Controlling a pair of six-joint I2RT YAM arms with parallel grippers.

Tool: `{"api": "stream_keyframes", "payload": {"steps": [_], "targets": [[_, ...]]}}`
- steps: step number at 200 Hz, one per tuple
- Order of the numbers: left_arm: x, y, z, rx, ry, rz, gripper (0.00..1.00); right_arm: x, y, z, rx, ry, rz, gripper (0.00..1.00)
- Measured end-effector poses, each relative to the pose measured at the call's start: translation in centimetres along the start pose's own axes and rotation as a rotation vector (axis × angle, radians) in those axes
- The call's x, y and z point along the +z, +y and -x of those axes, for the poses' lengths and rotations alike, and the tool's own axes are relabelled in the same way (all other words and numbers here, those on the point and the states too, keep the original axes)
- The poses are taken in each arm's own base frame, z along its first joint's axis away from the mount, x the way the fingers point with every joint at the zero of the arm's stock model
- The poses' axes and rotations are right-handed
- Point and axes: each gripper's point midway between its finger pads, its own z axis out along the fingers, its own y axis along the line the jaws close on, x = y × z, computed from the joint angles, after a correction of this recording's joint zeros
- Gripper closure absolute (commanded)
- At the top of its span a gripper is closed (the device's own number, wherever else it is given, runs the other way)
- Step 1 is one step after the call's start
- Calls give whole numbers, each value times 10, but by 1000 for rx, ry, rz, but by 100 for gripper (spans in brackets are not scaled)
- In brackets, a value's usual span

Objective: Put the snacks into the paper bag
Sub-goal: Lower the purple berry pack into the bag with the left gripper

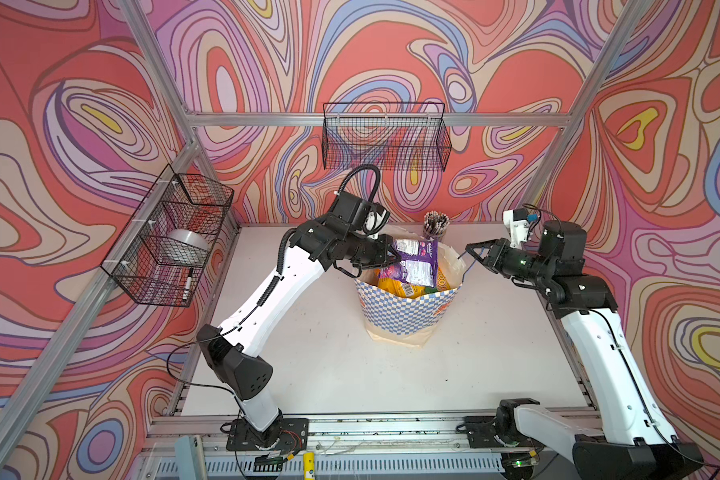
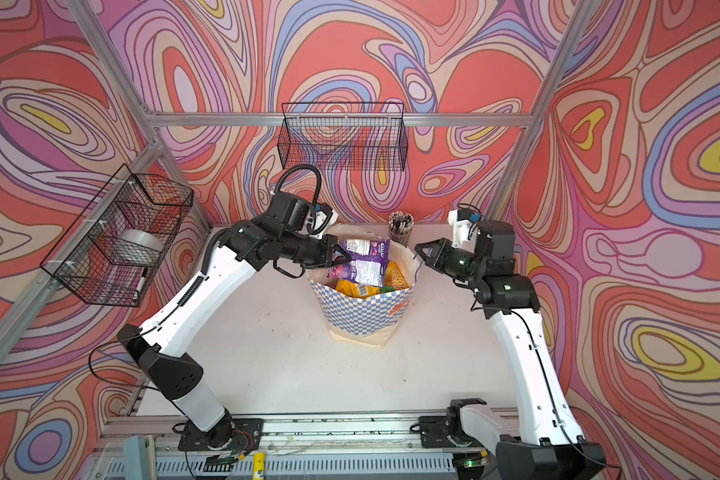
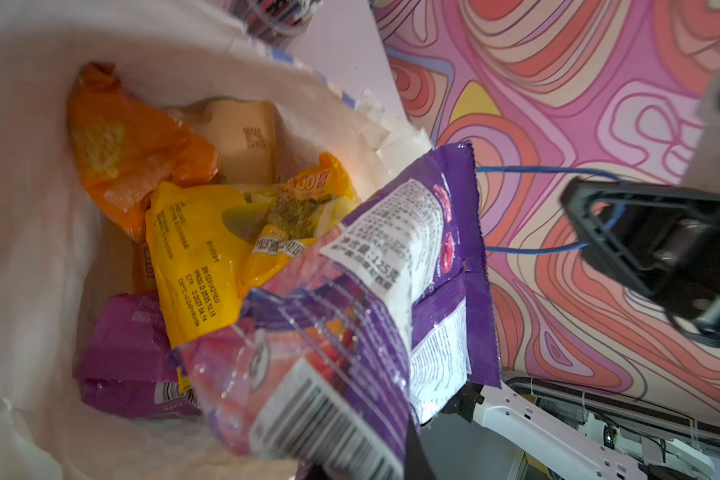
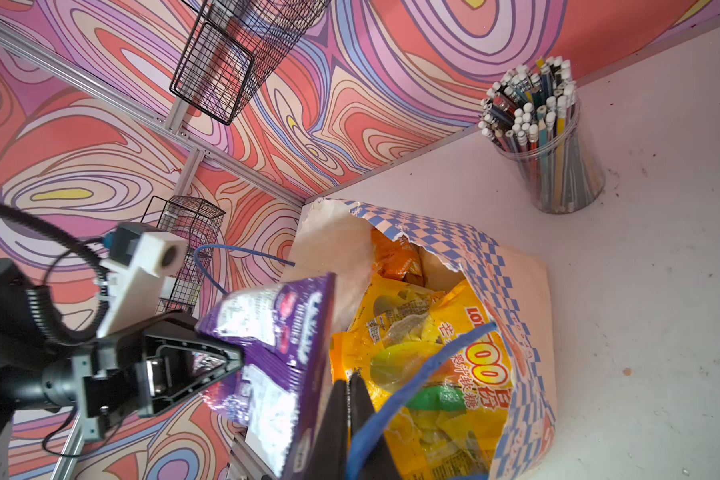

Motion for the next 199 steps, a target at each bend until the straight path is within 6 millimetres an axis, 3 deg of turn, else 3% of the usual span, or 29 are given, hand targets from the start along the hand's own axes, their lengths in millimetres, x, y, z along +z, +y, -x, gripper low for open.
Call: {"api": "stream_keyframes", "payload": {"steps": [30,49,93,158,176,199], "targets": [[38,24,-3,-41,71,54,91,0,0,0,0,-1,1,100],[55,29,6,-58,79,67,91,0,-1,-2,3,3,-1,100],[70,29,31,-89,46,74,91,0,-3,-5,7,9,-6,100],[91,60,41,-124,41,148,89,-4,-1,-7,-1,11,-7,100],[95,71,38,-126,46,177,82,-5,-1,-7,-6,10,-7,100],[98,86,37,-117,39,224,63,-5,-1,-7,-10,9,-6,100]]}}
